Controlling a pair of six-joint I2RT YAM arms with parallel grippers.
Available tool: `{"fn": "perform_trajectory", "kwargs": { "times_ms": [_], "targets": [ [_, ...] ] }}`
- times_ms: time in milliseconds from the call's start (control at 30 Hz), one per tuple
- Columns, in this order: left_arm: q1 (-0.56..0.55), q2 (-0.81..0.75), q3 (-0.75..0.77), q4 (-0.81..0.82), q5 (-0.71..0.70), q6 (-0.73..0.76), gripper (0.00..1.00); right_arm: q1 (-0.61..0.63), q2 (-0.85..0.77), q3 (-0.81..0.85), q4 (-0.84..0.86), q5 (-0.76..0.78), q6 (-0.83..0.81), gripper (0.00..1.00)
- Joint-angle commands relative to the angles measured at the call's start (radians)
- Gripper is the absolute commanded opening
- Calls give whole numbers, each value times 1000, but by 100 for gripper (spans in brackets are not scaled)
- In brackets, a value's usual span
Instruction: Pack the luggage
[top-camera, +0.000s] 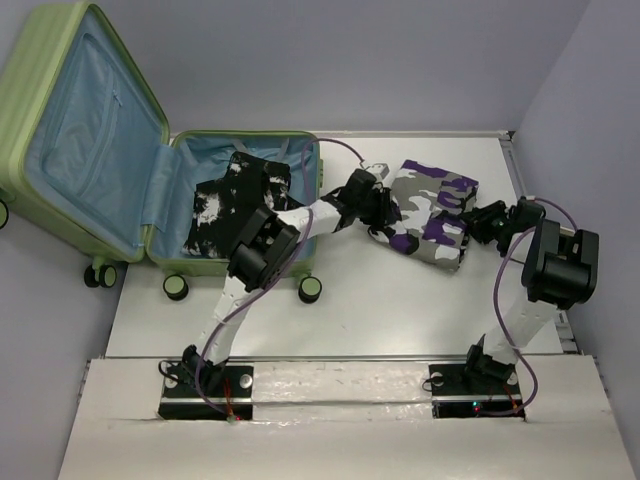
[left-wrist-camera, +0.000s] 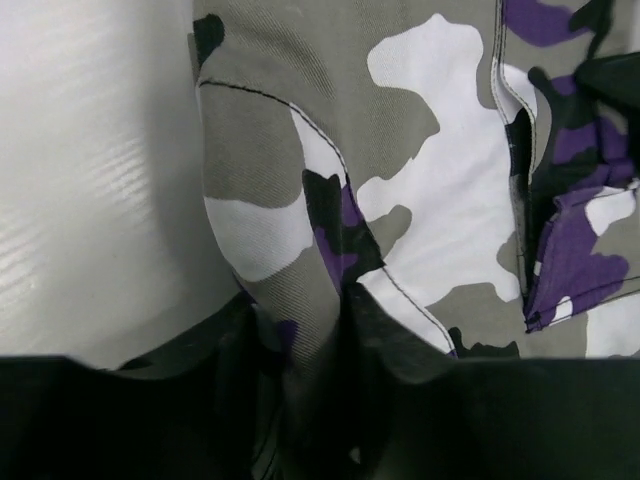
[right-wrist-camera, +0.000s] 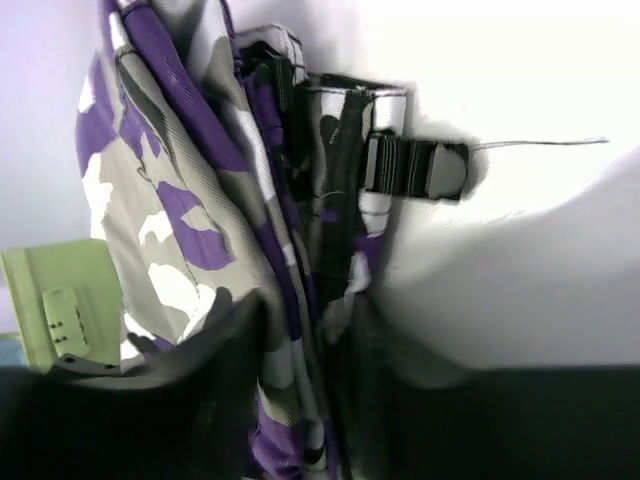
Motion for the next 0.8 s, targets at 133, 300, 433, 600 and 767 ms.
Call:
{"fn": "perform_trajectory", "kwargs": {
  "times_ms": [133, 300, 433, 600, 767],
  "targets": [
    [-25, -84, -224, 59, 93, -74, 6, 64, 21, -86, 234, -136, 94, 10],
    [-29, -229, -282, 73, 56, -64, 6, 85, -87, -153, 336, -154, 134, 7],
    [-31, -340, -296, 71, 35, -56, 6, 122, -256, -162, 298, -150, 135, 7],
    [-11, -484, -290, 42, 21, -45, 6, 214, -417, -77, 151, -87, 83, 7],
    [55, -627, -299, -9, 9, -36, 6, 341, -473, 63, 66, -24, 86, 7]
  ]
}}
